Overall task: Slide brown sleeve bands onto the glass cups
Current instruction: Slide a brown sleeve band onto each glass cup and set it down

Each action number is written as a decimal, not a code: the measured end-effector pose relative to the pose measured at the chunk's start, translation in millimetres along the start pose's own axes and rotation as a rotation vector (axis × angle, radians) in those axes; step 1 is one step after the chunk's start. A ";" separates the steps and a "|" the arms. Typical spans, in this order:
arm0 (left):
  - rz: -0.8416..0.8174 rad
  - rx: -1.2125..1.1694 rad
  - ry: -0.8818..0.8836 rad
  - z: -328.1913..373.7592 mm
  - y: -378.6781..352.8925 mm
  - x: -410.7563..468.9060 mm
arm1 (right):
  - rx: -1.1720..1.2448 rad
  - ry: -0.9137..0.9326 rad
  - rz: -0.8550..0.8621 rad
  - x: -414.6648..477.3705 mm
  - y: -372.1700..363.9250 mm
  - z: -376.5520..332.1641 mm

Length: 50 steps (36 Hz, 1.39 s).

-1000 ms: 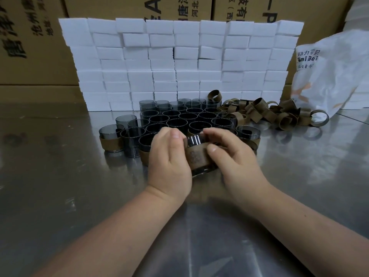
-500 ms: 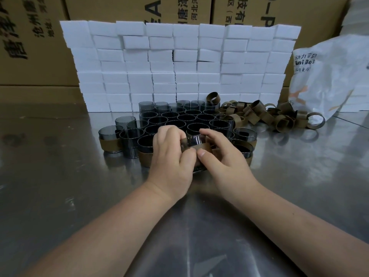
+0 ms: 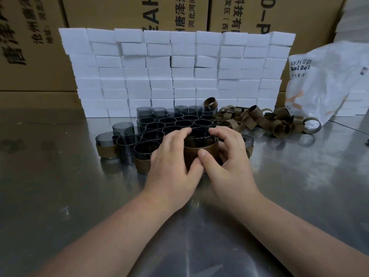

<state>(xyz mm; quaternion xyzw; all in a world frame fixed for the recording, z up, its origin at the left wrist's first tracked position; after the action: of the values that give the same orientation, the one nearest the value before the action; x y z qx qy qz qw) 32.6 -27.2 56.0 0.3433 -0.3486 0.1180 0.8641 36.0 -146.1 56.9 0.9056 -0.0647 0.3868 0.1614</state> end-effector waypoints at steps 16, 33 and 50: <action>0.325 -0.053 0.355 -38.5 34.7 21.9 | -0.082 -0.056 -0.012 4.6 0.2 20.0; -0.206 0.457 0.344 -56.0 12.4 91.9 | -0.216 -0.033 -0.056 4.9 -2.5 23.1; -0.373 0.471 0.320 -80.6 5.1 76.3 | -0.219 -0.058 -0.125 4.7 -7.2 25.5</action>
<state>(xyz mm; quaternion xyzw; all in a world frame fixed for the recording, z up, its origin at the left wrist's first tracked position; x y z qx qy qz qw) 128.0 28.3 68.7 0.5683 -0.1030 0.0876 0.8116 58.3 -148.0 41.9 0.8956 -0.0545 0.3404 0.2810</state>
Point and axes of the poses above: each hand's wrist, its own x-axis towards the middle knuckle, its own y-axis out of the back of the hand, z = x × y, the point moved 6 cm from there along x, towards the middle knuckle, and after that the axes turned 1 degree about y, right-handed, at the moved point
